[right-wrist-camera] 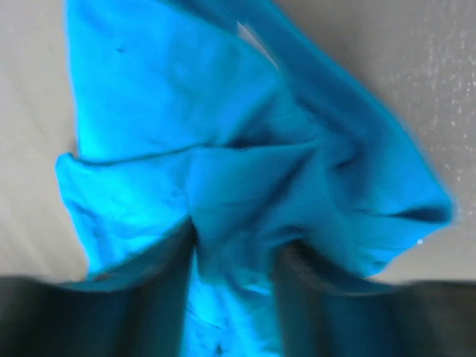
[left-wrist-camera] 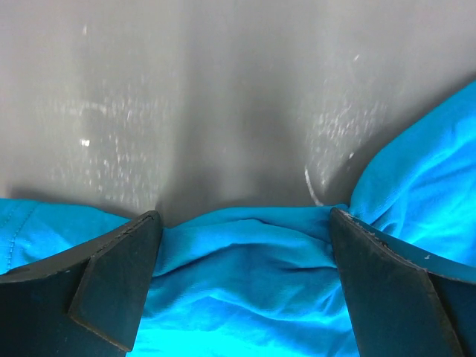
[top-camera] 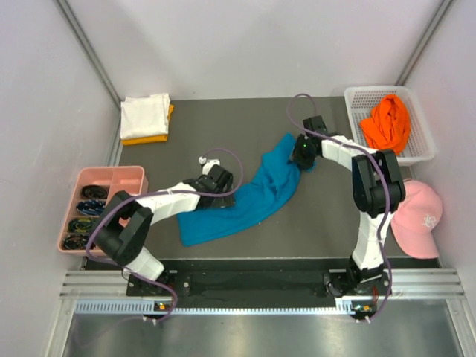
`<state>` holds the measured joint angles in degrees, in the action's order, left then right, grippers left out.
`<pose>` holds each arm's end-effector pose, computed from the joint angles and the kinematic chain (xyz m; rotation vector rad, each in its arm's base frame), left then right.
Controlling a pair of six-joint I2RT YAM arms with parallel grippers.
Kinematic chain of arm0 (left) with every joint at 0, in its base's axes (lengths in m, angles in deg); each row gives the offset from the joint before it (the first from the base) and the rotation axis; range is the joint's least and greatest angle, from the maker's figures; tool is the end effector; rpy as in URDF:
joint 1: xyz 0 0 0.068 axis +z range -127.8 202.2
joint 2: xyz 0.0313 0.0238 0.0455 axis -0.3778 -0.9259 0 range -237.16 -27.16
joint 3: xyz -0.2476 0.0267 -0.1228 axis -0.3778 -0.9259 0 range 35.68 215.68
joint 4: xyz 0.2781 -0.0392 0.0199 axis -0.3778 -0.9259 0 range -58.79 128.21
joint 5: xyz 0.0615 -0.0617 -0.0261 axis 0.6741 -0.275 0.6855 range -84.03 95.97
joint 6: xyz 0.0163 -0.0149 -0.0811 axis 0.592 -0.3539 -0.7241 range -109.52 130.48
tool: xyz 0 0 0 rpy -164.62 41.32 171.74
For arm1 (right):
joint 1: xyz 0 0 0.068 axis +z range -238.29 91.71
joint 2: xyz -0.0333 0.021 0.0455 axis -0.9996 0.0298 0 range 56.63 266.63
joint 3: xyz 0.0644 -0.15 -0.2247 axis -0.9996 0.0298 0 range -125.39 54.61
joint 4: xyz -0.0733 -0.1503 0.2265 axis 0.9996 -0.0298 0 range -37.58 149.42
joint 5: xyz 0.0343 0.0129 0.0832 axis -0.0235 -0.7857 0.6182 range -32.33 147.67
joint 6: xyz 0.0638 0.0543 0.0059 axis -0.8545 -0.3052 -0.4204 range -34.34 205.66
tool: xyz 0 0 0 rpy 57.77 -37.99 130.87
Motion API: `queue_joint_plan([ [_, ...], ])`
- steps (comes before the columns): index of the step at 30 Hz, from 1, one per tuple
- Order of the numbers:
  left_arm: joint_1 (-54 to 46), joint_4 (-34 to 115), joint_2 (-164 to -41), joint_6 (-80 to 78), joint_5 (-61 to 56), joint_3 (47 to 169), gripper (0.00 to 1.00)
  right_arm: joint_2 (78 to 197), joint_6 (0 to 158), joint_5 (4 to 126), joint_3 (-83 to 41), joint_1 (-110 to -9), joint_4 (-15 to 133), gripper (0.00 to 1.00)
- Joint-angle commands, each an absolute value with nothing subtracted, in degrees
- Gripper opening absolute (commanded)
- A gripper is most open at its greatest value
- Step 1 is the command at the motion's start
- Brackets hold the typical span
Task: Fold and stack the t-shirts
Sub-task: Rotate the tshirt 90 degrees
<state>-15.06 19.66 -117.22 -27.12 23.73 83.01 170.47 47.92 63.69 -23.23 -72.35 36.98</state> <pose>0.2730 -0.1795 0.1195 -0.1100 2.5589 -0.0808 0.4368 0.1328 0.1262 0.4639 2.6181 0.4637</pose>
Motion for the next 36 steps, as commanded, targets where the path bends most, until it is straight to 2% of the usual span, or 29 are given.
queue_joint_plan([
  [1,-15.33,12.55,-116.11,-29.95,19.77,80.33,0.99,173.08,48.22,64.44,-24.31,-72.47,34.54,0.10],
  [2,-15.42,12.20,-115.76,-29.95,19.68,80.32,0.99,173.25,48.31,64.52,-24.75,-72.47,34.46,0.01],
  [3,-15.42,11.93,-115.41,-29.86,19.60,80.24,0.99,173.69,48.39,64.53,-25.19,-72.56,34.37,0.00],
  [9,-15.42,10.18,-113.65,-28.72,17.14,78.92,0.99,176.76,49.45,64.09,-32.21,-73.08,31.48,0.00],
  [19,-15.60,7.37,-109.52,-27.67,12.13,79.09,0.99,192.84,55.77,64.26,-62.68,-74.05,20.40,0.00],
  [22,-15.77,5.96,-108.55,-26.88,10.64,79.80,0.99,197.06,56.83,64.70,-68.15,-74.66,19.87,0.00],
  [33,-16.83,3.67,-104.86,-25.81,3.95,81.38,0.99,201.73,54.46,77.53,-69.66,-78.53,31.90,0.00],
  [36,-17.53,3.14,-103.37,-26.78,3.51,81.38,0.99,204.18,54.46,78.76,-74.91,-78.62,31.83,0.00],
])
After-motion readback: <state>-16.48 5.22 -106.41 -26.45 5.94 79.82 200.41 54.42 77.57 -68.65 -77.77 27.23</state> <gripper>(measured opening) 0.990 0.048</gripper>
